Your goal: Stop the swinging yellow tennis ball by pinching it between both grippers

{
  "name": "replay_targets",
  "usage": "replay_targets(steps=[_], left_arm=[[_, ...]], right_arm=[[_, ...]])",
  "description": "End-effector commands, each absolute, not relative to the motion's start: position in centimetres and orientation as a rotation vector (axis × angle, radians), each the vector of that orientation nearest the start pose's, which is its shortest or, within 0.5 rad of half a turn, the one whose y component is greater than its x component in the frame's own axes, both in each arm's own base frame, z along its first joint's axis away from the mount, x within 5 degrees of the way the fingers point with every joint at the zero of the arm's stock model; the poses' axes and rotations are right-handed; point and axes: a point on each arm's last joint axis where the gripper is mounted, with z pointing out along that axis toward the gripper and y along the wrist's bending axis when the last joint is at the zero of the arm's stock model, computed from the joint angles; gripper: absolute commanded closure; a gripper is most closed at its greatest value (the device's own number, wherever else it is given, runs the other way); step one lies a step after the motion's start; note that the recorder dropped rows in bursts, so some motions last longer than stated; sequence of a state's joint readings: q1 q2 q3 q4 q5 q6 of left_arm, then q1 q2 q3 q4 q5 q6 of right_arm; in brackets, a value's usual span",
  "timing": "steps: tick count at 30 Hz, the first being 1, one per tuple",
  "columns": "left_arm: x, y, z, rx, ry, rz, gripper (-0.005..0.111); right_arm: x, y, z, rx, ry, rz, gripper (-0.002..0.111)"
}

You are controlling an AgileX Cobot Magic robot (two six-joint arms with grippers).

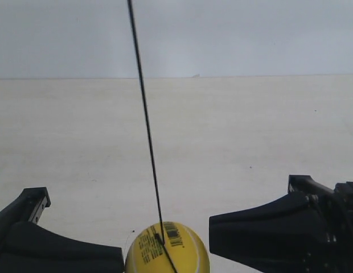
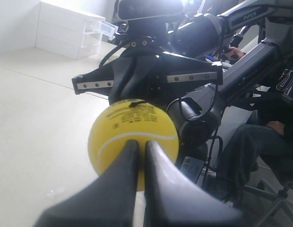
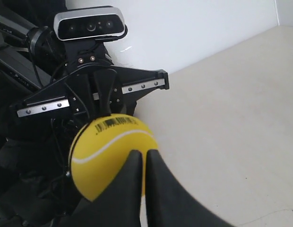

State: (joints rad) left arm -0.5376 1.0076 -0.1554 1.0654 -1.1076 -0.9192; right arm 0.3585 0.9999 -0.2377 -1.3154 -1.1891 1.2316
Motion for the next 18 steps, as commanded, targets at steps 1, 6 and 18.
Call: replay_targets(steps=[1, 6, 18], left_arm=[[7.9, -13.0, 22.3, 0.971, 1.442, -1.294, 0.102], [7.9, -13.0, 22.3, 0.971, 1.442, -1.294, 0.102], [7.6, -13.1, 22.0, 1.012, 1.463, -1.292, 0.102]], right_arm=[[9.2, 12.2, 23.7, -0.965, 1.565, 1.382, 0.108], [8.9, 12.5, 23.6, -0.987, 1.57, 1.403, 0.108], [8.6, 14.8, 24.6, -1.005, 1.563, 1.336, 0.108]])
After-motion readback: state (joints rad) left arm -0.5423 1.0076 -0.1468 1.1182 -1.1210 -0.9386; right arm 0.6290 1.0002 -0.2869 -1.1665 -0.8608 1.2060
